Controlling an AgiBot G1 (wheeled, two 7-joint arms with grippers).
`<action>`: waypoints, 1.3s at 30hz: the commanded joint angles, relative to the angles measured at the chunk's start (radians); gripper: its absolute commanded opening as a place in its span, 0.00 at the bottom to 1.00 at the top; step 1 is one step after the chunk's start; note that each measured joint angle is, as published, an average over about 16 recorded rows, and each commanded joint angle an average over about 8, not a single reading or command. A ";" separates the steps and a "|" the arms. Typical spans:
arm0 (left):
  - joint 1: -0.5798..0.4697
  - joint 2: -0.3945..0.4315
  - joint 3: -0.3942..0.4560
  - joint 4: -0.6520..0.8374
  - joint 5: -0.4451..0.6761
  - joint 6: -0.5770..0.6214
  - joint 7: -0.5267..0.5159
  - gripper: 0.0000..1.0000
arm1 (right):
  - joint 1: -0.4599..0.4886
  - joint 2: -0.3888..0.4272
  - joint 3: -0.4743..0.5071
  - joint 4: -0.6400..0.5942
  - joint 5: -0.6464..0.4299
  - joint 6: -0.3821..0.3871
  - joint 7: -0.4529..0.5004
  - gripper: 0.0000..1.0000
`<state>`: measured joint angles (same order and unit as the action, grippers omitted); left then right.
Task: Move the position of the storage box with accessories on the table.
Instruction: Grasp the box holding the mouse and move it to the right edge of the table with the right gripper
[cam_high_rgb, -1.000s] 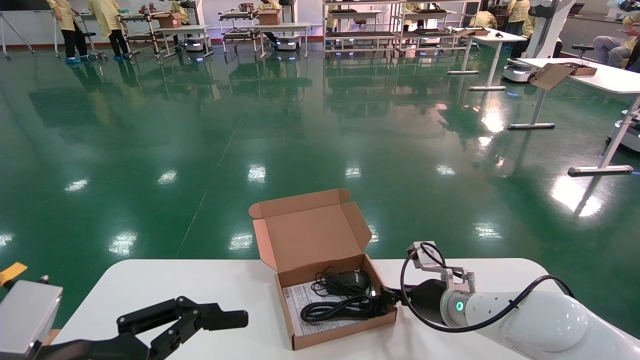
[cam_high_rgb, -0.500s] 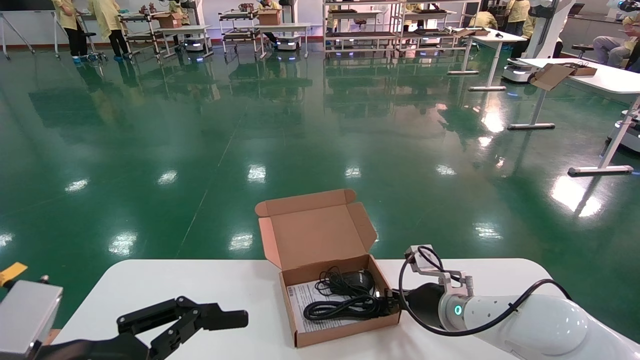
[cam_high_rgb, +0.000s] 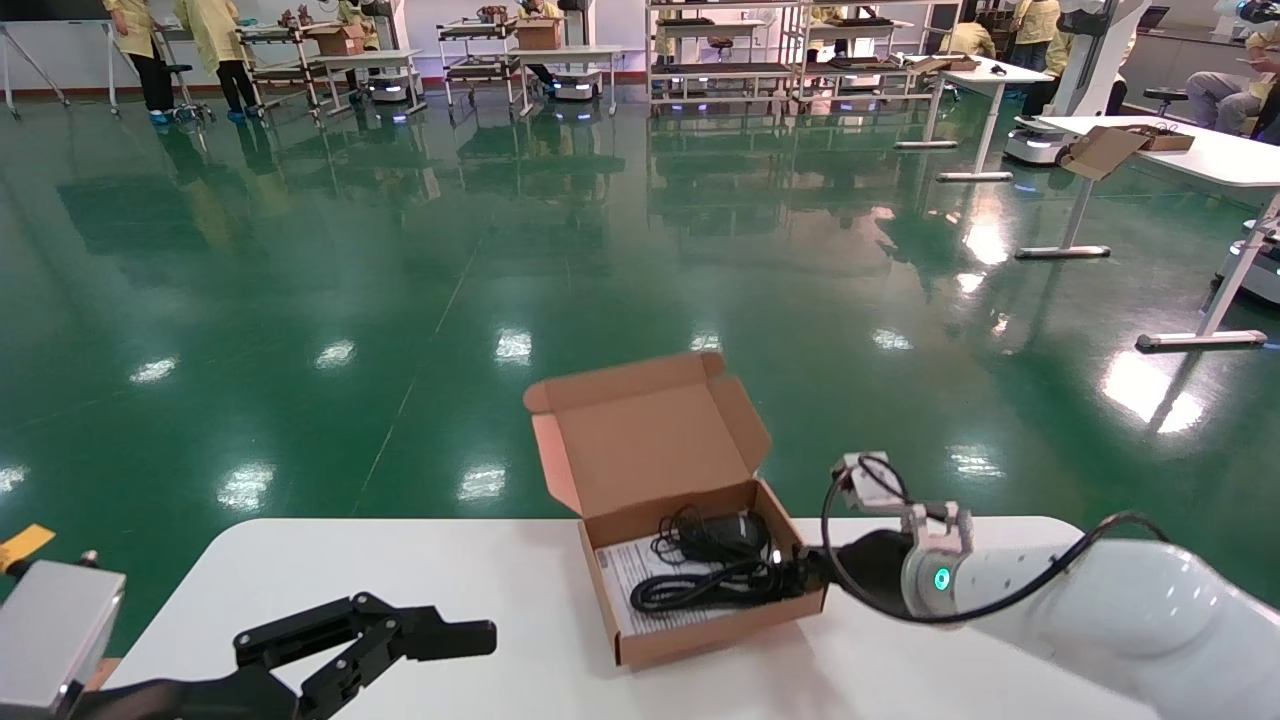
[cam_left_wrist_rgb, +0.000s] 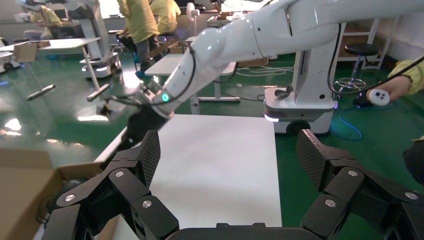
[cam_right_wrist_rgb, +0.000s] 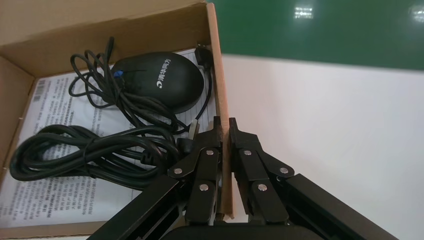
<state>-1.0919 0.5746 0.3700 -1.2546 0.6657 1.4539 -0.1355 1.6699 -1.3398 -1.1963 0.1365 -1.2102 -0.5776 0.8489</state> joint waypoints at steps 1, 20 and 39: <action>0.000 0.000 0.000 0.000 0.000 0.000 0.000 1.00 | 0.015 0.002 0.002 -0.006 0.004 -0.010 -0.006 0.00; 0.000 0.000 0.000 0.000 0.000 0.000 0.000 1.00 | 0.292 0.139 0.022 -0.082 0.027 -0.249 -0.094 0.00; 0.000 0.000 0.000 0.000 0.000 0.000 0.000 1.00 | 0.301 0.303 0.013 -0.146 0.013 -0.200 -0.192 0.00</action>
<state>-1.0919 0.5745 0.3702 -1.2546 0.6656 1.4538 -0.1354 1.9702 -1.0385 -1.1824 -0.0077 -1.1964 -0.7805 0.6580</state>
